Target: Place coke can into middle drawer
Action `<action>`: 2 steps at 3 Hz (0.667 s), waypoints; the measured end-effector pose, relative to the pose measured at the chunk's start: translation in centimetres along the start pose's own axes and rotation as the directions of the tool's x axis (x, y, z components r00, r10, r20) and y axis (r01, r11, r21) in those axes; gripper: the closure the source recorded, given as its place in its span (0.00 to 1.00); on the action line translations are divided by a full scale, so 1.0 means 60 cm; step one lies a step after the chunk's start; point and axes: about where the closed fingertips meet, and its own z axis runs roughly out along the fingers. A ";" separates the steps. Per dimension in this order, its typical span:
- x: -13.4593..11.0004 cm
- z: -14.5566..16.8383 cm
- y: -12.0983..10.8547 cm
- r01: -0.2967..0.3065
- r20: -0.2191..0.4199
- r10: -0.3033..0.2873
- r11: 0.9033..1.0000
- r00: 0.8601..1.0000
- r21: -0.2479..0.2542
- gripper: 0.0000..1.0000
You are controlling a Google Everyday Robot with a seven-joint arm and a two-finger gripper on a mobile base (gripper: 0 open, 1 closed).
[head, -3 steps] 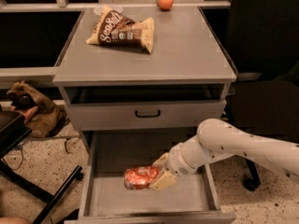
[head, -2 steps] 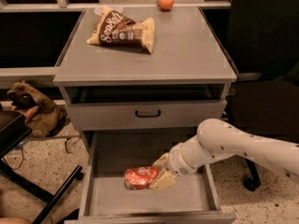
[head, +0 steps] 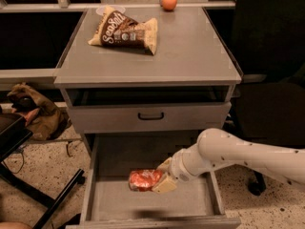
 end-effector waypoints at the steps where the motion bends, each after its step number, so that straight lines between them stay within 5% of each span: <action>1: 0.069 0.065 -0.039 -0.038 -0.112 0.048 0.995 0.993 0.089 1.00; 2: 0.128 0.123 -0.098 -0.073 -0.183 0.108 0.980 0.977 0.185 1.00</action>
Offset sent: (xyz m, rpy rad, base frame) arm 0.1103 -0.0033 -0.1683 -0.3003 -0.0799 -0.3531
